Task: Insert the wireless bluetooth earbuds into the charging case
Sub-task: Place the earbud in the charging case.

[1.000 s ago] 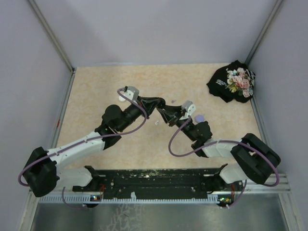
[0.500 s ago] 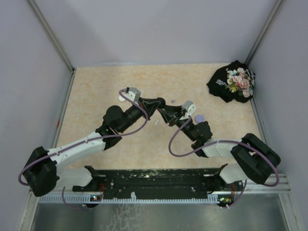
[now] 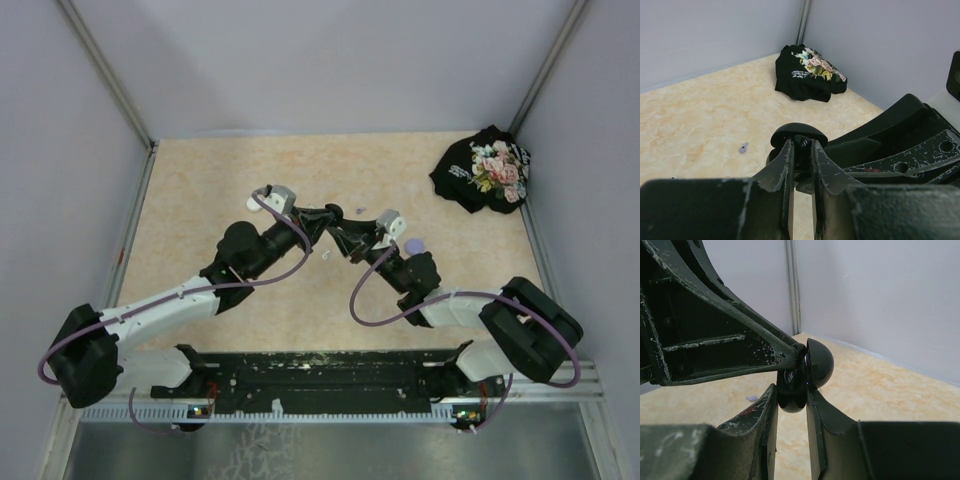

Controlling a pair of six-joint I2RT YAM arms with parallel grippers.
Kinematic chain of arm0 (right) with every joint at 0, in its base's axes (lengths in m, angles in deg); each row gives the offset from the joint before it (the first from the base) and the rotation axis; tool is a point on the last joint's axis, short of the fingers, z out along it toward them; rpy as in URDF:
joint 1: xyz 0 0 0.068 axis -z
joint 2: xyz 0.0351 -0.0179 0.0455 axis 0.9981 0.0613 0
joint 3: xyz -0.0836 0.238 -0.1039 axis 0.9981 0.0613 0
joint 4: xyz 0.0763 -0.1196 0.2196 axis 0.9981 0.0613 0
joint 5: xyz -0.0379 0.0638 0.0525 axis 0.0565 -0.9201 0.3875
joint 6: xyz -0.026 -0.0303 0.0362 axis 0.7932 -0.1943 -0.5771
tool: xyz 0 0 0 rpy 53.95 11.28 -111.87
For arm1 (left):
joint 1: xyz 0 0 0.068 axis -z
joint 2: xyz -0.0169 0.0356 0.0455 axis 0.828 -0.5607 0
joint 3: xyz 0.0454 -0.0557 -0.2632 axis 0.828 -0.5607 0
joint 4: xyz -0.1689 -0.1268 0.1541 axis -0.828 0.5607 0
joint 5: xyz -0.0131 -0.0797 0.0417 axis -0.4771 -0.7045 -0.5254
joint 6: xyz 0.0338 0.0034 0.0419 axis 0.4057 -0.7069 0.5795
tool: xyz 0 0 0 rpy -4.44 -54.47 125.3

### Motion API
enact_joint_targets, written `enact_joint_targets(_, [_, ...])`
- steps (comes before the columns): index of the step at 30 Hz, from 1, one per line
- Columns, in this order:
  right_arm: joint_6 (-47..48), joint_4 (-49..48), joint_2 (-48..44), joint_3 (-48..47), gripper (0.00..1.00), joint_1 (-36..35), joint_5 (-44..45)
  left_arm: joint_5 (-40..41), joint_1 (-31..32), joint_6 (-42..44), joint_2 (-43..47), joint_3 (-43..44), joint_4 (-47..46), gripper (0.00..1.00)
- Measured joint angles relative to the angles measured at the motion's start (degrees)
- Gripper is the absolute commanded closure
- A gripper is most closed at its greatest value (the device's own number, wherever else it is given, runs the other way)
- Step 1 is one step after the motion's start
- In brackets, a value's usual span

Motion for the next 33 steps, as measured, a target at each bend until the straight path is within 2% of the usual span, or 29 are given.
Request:
enact_joint_targets(5, [0.0,0.3,0.0,0.0,1.0,0.0,-0.1,0.6,0.2,0.0,0.0,0.0,0.5,0.74])
enact_joint_targets(14, [0.0,0.7,0.0,0.0,1.0,0.0,-0.5,1.7,0.3,-0.6,1.3,0.0,2.6,0.58])
enact_joint_targets(21, [0.0,0.3,0.0,0.0,1.0,0.0,-0.9,2.7,0.4,-1.6,3.0,0.0,4.2,0.52])
enact_joint_targets(26, [0.0,0.3,0.0,0.0,1.0,0.0,-0.9,2.7,0.4,-2.7,4.9,0.0,5.6,0.43])
enact_joint_targets(33, [0.0,0.4,0.0,0.0,1.0,0.0,-1.4,3.1,0.4,-3.4,8.3,1.5,10.7,0.36])
